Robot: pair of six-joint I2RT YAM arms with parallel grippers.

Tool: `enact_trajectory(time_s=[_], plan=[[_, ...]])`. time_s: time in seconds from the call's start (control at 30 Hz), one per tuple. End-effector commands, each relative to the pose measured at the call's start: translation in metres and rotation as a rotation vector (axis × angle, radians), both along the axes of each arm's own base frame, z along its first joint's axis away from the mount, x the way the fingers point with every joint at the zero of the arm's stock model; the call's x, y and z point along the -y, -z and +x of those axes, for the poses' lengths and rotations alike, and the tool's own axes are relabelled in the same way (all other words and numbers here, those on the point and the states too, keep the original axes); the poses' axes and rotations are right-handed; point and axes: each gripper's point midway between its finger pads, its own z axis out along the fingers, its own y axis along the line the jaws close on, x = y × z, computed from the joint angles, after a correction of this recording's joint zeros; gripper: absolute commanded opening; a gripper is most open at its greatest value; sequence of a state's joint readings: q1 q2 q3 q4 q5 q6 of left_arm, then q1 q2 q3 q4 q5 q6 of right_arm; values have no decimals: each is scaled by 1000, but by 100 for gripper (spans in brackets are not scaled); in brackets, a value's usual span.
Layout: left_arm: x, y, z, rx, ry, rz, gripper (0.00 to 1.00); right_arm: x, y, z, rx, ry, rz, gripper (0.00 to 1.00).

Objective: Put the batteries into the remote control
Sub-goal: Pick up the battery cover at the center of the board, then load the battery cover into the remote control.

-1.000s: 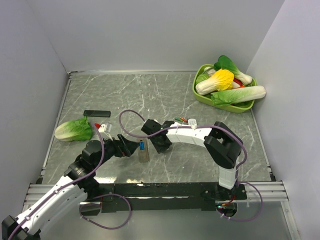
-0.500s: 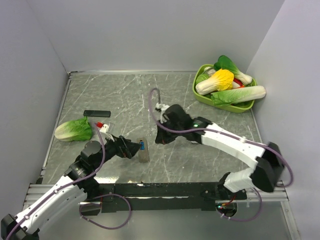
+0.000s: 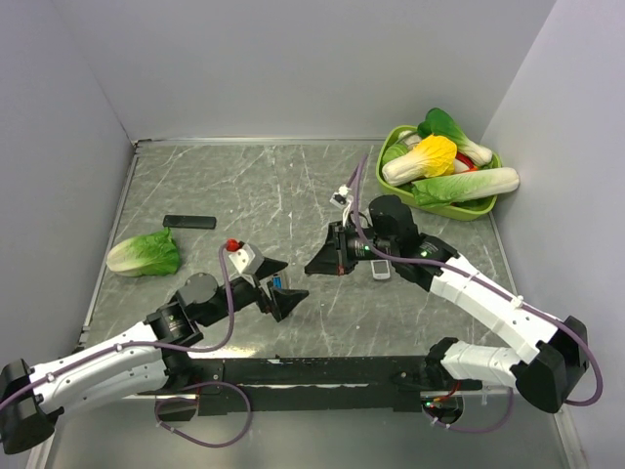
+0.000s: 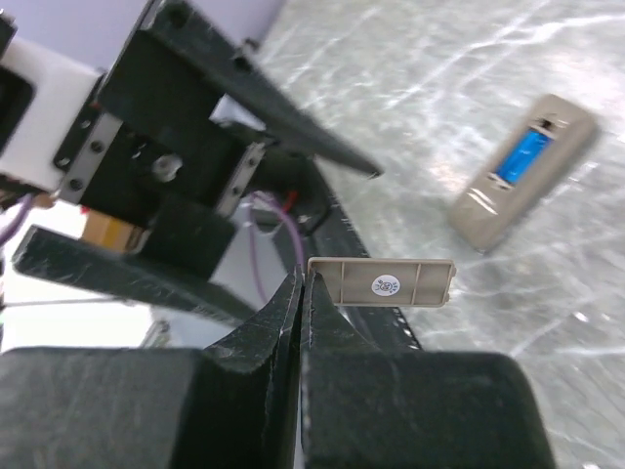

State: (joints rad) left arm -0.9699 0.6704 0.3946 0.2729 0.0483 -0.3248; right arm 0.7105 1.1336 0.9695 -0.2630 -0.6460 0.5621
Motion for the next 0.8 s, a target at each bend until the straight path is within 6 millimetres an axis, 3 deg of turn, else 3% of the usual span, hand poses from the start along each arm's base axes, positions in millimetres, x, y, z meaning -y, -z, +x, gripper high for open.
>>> enact_trajectory(time_s=[0.0,0.27,0.53,0.77], plan=[[-5,-44,12,280,-53,-43,99,-3,-31,-17,24,-81,129,0],[2,-50,1,461,41,9,93,-6,-33,-25,11,-133,168,0],[15,-44,-12,506,160,63,85,-6,-39,-31,5,-165,196,0],[15,-55,-15,527,167,44,74,-9,-33,-31,-18,-177,197,0]])
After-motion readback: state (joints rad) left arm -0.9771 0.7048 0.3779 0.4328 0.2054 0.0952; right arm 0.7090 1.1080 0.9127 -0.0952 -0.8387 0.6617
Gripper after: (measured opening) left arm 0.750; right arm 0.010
